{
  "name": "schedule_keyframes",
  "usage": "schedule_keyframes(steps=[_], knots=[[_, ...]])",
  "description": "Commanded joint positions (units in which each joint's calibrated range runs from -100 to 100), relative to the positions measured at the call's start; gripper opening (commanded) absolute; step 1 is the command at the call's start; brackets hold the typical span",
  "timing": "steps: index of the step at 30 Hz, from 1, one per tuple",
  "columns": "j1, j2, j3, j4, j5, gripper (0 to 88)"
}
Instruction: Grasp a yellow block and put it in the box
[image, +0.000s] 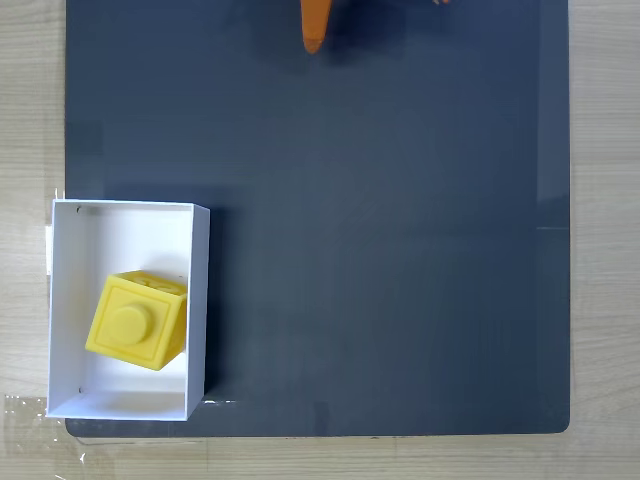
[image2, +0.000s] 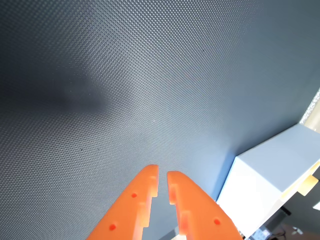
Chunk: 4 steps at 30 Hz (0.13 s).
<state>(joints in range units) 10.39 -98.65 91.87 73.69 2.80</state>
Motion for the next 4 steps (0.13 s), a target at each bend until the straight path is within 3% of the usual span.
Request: schedule_keyframes(steps=[1,4], knots=[[-0.04,-0.25,-0.19,0.48,0.19,2.2],[-0.04,-0.25,-0.19,0.48,0.19,2.2]])
